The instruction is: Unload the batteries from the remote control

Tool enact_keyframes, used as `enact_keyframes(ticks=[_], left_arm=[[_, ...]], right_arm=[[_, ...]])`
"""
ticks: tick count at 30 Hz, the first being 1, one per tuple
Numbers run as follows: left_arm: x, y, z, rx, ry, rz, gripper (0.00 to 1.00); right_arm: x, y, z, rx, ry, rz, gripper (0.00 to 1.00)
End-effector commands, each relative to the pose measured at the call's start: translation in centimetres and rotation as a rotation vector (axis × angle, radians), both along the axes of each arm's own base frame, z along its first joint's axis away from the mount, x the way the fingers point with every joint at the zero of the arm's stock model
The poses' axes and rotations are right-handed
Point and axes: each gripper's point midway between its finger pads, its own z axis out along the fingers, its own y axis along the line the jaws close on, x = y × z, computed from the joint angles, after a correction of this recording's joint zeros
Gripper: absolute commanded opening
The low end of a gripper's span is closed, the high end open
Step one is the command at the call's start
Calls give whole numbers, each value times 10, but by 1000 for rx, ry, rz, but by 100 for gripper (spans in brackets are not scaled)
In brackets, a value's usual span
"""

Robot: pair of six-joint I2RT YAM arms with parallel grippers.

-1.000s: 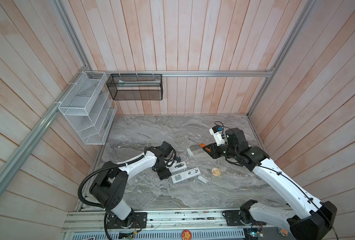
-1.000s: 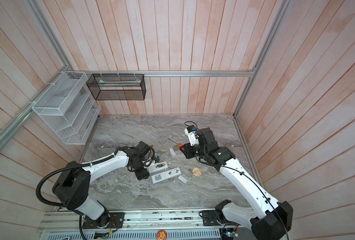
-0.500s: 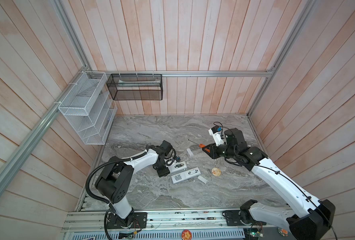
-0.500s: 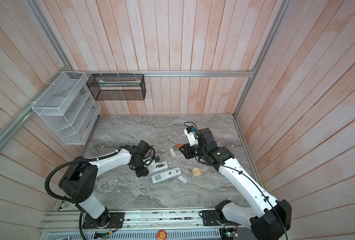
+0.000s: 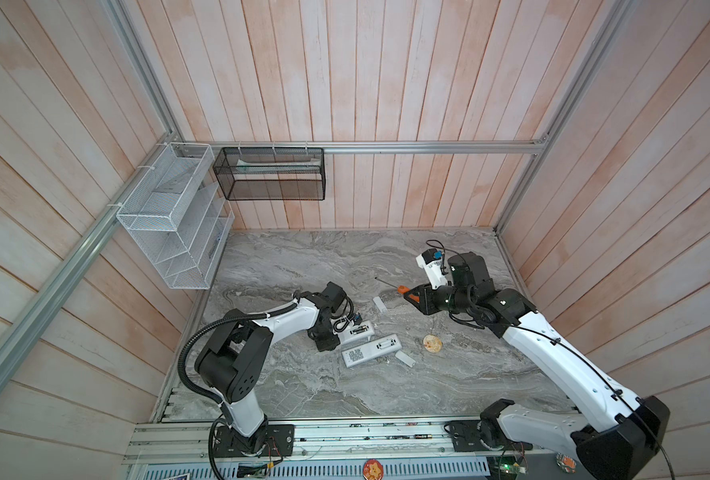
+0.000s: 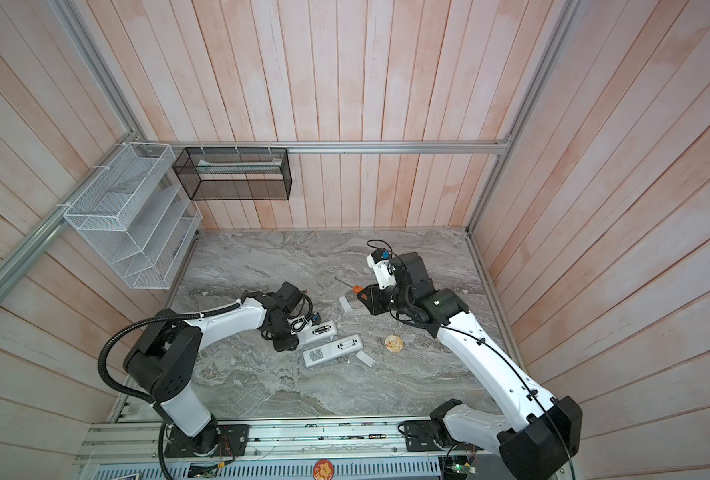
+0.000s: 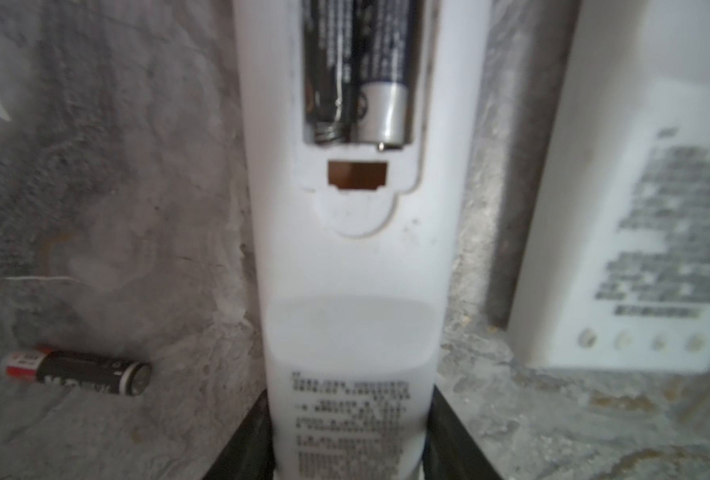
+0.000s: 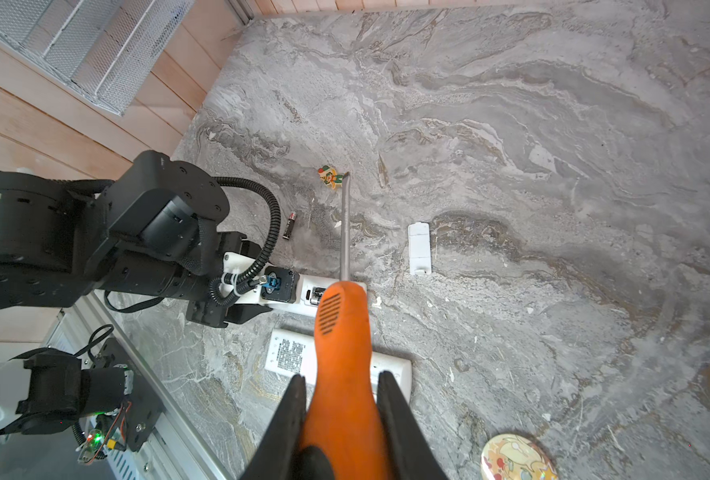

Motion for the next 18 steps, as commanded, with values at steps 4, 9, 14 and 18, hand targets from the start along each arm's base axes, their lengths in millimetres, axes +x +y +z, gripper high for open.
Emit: enact_keyframes(ticks=[4,9,14,18], left_arm=[[6,-6,3,-27,-68,-18,26],[11,-8,10,-8,-167,-51,20],[13,-10,13,40,-266,-105,19],[11,-11,14,57,-282,-132,17]], right_arm=[[-4,4,17,6,15,43,0],[-11,7,13,-13,85,74,0],[-29,12,-16,-30,237,140,0],[-49,14,-46,-43,351,206,0]])
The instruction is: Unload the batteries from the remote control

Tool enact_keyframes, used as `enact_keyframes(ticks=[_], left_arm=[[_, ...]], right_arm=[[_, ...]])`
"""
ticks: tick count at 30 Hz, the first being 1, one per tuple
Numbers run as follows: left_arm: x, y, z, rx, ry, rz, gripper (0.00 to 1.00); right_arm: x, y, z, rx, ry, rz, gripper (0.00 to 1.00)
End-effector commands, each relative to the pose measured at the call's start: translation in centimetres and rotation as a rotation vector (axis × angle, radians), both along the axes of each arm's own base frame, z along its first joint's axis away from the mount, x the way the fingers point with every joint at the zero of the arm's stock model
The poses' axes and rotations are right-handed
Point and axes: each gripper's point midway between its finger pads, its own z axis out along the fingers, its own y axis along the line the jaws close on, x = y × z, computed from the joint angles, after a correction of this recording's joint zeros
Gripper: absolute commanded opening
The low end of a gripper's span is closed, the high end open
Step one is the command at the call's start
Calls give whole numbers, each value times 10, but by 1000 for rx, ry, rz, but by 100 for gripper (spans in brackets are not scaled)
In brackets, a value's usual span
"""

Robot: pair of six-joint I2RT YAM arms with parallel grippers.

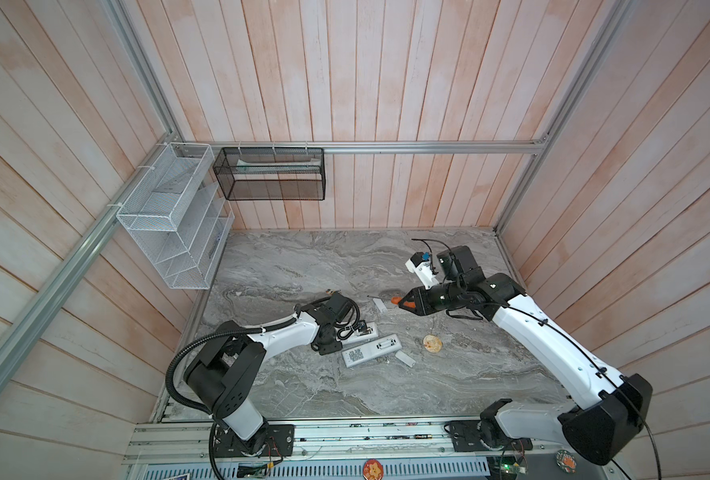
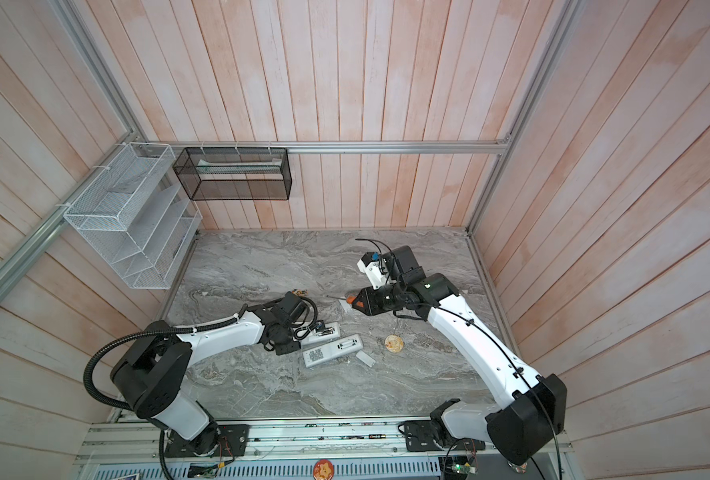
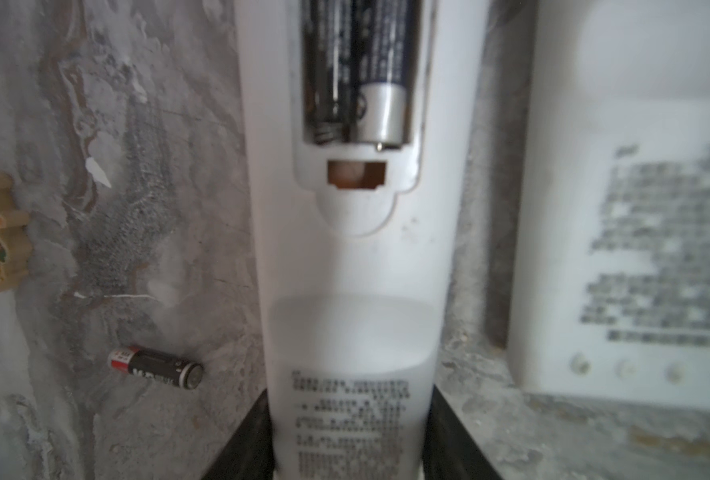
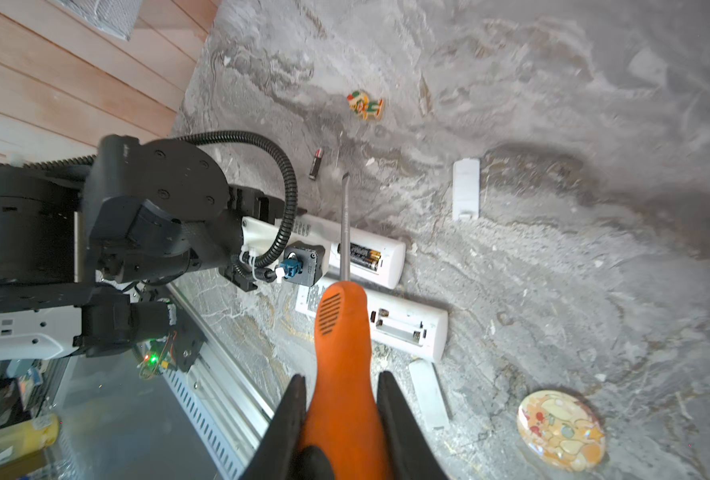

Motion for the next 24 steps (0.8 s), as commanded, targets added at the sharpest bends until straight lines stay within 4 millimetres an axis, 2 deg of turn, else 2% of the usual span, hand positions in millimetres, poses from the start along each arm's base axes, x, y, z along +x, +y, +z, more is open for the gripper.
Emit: enact_keyframes(ticks=[1,4,12,17,24], left_arm=[[9,0,8,10,-73,-18,16],[11,1,9,21,-88,-18,14],[10,-1,8,35,-105,-34,9],[7,-3,8,29,-98,-47,8],[2,-5,7,20,-91,-69,6]], right_arm=[[-29,0,-26,-5,144,85,0],[-40,0,-40,-14,196,115,0],[-49,-8,-61,-39,212,107,0],[-35,-13,-70,-89,164,71,0],[-14,-10,-65,-135,-32,83,0]])
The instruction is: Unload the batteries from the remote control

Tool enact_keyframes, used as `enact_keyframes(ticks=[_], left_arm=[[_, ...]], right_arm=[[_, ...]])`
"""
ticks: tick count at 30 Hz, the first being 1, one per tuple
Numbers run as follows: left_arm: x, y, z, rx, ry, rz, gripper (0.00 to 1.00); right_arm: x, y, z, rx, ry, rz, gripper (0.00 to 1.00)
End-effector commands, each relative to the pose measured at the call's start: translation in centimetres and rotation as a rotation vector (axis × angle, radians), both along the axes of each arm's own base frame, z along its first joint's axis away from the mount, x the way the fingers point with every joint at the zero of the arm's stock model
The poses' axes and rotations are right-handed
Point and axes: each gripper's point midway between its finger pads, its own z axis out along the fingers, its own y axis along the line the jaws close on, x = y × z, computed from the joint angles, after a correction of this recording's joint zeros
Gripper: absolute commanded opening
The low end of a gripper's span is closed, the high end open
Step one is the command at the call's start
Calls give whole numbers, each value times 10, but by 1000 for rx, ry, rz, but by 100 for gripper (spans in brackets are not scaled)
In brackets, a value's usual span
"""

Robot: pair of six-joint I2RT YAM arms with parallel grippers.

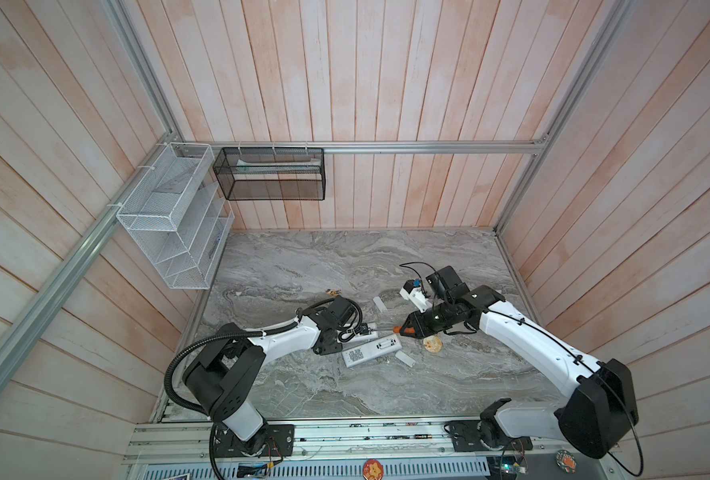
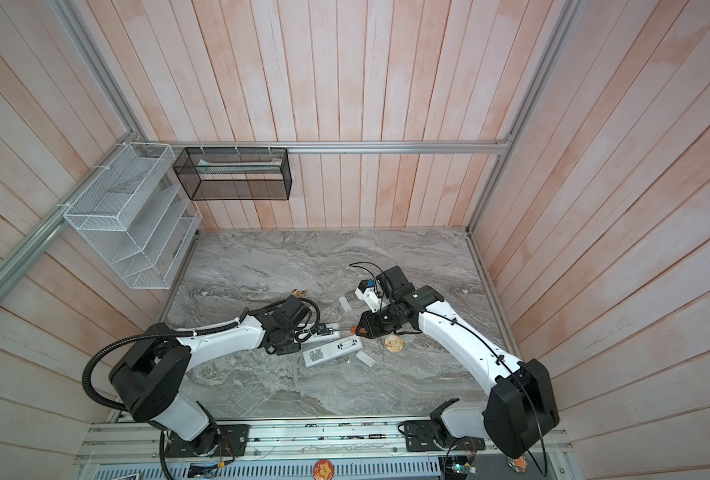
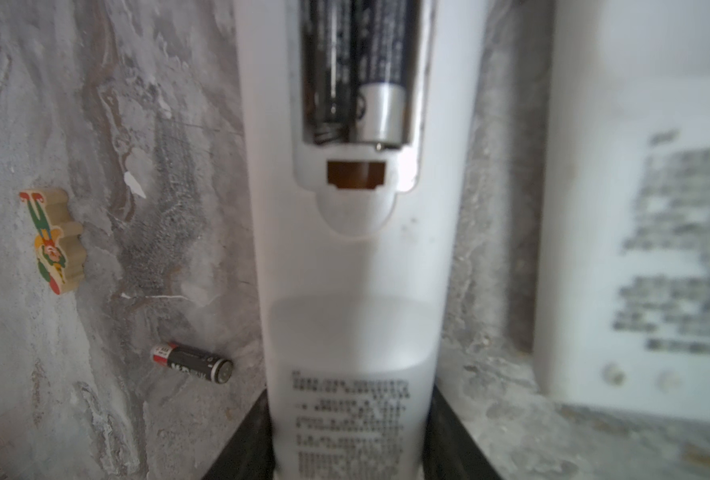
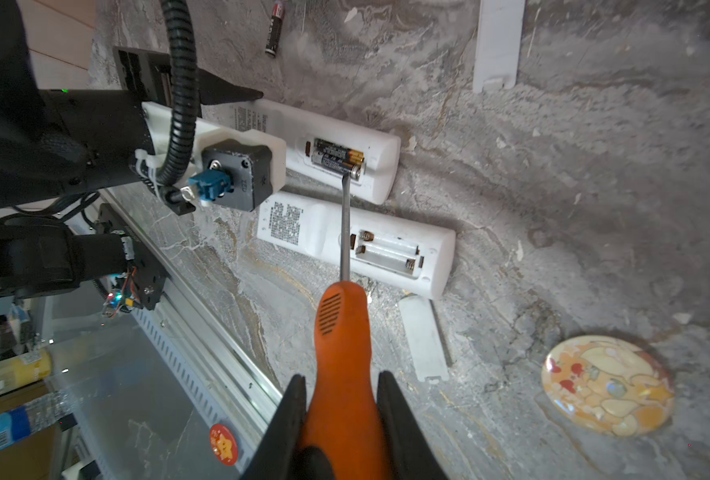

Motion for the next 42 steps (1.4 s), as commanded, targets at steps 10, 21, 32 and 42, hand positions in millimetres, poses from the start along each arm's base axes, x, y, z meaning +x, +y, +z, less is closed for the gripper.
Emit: enact_keyframes(ticks=[10,21,32,42], left_arm=[[-4,-5,3,-24,0,-37,4],[-7,-5,2,-24,14,-41,3],[-11,-6,1,-29,36,-62,1],[-12,-7,1,-35,39,-70,1]], right_arm=[[9,-1,-5,-119,-146,106,0],[2,1,-17,-169,-137,145,0],[5,-18,-36,-376,-238,268,0],[8,-26,-34,-482,-262,396,0]])
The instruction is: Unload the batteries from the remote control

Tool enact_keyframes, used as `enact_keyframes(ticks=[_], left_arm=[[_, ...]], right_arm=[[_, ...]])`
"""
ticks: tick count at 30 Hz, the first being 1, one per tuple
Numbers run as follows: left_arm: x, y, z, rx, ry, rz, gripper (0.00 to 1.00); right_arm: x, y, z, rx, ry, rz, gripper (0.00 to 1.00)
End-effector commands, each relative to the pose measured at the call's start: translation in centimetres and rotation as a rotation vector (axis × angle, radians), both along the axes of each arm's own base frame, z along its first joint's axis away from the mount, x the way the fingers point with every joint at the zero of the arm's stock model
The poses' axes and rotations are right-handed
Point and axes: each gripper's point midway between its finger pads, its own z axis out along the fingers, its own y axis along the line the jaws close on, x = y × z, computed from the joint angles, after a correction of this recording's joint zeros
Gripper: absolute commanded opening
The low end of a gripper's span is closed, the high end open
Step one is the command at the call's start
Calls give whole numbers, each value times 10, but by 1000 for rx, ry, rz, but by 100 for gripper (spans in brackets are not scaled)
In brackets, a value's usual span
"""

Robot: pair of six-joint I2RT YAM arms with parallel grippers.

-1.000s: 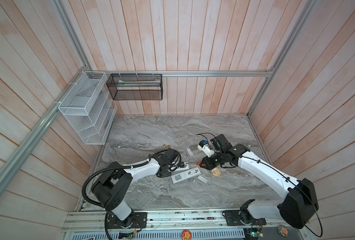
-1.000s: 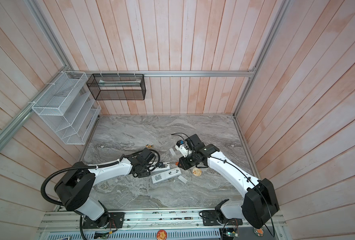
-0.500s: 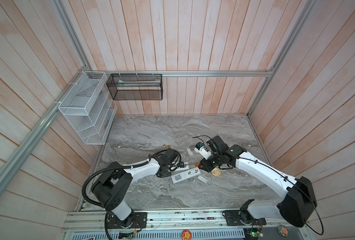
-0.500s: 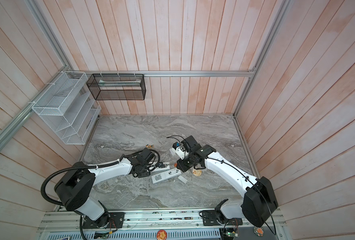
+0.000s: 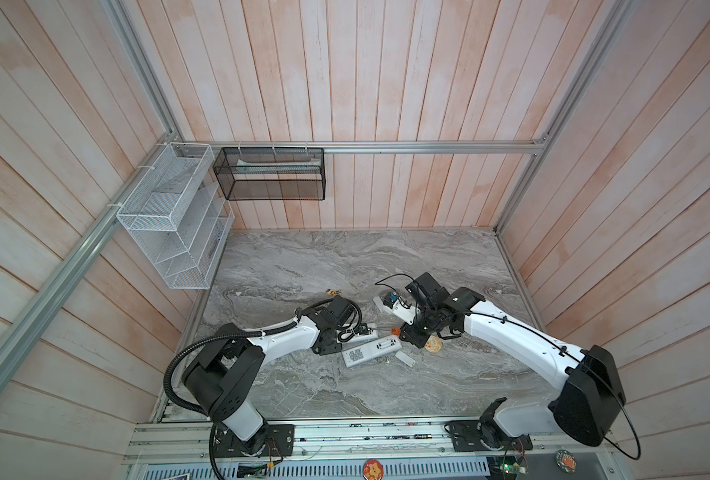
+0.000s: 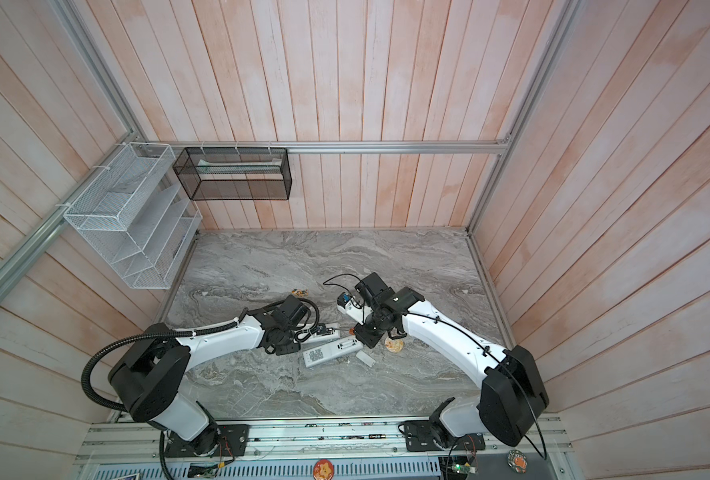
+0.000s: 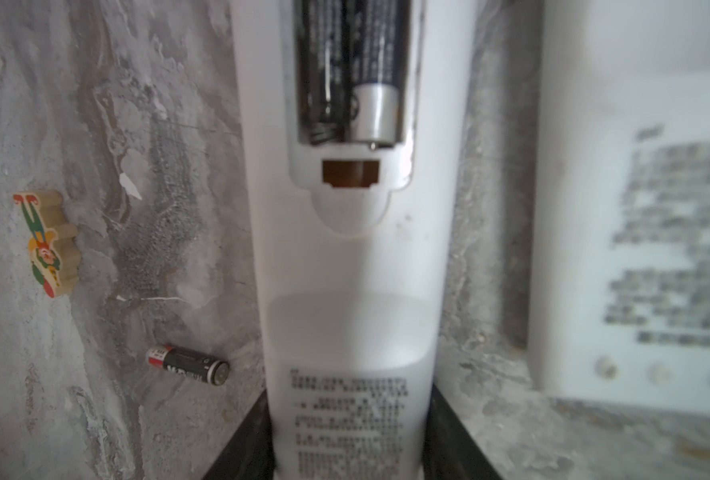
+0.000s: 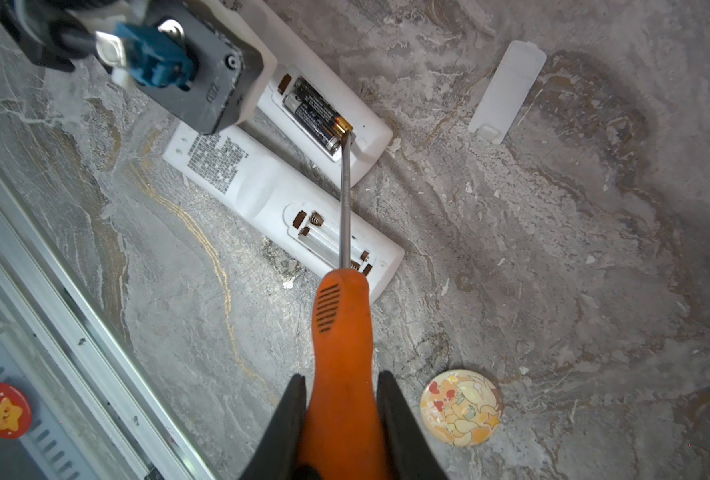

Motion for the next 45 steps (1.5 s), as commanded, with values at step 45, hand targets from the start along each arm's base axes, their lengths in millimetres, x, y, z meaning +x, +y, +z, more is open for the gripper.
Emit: enact_keyframes(ticks=[45], left_arm=[[-12,-7,5,-29,20,-67,0]], right_arm=[[1,-10,5,-105,-113,164,0]])
